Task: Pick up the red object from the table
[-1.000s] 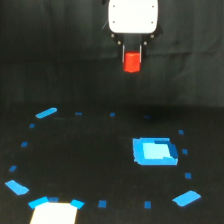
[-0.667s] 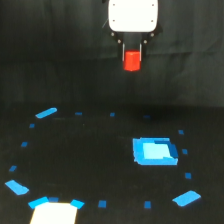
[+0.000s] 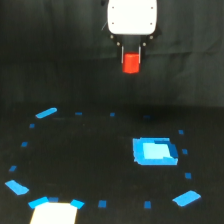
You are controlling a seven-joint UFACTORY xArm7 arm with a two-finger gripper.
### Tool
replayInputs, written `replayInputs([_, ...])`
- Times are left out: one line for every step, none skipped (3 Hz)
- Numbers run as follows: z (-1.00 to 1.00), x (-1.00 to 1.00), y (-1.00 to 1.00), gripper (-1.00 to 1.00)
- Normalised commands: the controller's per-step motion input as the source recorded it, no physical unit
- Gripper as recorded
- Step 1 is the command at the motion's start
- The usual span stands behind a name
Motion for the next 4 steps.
replayInputs([-0.06,0.2,0.25,-1.0])
replayInputs([0.21,-0.05,0.28,-1.0])
replayInputs([0.69,0.24,-0.05,-0.97])
replayInputs([0.3,-0.01,-0.07,-1.0])
